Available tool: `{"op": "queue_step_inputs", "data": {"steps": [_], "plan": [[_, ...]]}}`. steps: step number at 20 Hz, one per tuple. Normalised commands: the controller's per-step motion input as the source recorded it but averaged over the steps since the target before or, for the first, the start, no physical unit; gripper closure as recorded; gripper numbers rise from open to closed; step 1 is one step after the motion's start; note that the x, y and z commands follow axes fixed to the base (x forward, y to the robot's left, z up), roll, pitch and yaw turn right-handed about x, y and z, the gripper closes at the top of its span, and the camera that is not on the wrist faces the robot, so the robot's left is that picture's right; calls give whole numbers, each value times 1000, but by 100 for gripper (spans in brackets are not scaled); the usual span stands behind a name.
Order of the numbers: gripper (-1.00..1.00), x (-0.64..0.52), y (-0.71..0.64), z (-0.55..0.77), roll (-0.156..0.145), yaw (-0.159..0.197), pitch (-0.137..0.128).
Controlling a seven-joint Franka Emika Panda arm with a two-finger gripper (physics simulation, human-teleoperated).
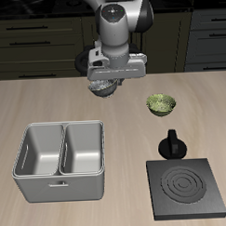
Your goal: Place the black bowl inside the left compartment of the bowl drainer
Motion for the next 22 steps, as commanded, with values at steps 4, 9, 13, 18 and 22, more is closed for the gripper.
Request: {"op": "queue_step_inputs", "data": {"steps": [4,9,13,18,22], "plan": [[100,-15,-60,368,-15,-10,-55],[100,-1,-73,278,-13,8,-43],[100,-14,-67,203,-6,-4,-26],[100,76,-58,42,-17,8,-11],[100,60,-82,102,-14,-2,-18]]}}
